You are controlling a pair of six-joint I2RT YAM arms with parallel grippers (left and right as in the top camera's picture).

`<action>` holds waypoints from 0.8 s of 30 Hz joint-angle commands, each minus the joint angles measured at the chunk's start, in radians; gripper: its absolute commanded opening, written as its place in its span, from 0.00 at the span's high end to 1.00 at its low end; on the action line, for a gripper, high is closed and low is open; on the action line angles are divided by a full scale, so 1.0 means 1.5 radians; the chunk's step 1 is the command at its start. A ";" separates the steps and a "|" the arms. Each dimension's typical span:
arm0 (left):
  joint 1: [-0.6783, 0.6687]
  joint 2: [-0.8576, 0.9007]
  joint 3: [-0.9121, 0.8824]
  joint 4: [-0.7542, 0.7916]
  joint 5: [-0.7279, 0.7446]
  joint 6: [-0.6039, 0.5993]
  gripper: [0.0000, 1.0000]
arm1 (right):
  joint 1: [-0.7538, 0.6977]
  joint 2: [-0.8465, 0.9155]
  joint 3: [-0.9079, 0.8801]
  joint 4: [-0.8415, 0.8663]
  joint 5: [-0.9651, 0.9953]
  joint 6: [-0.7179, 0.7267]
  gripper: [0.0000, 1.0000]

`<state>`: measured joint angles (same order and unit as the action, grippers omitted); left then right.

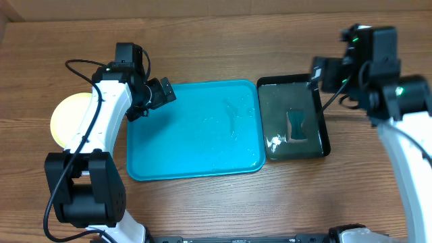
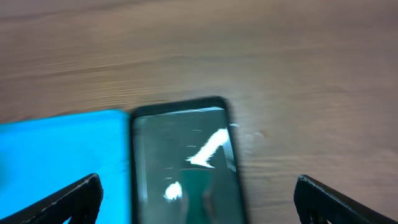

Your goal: Clean dirty plates on tray and stack at the side

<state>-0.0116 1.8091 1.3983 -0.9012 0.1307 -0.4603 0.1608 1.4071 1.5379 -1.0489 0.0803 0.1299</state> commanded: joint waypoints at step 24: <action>0.000 0.002 -0.002 0.001 -0.005 0.013 0.00 | 0.101 -0.498 -0.092 0.098 0.036 -0.011 0.00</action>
<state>-0.0116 1.8088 1.3983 -0.9012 0.1303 -0.4603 0.3084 0.7303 1.4788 -0.9436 0.1177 0.1257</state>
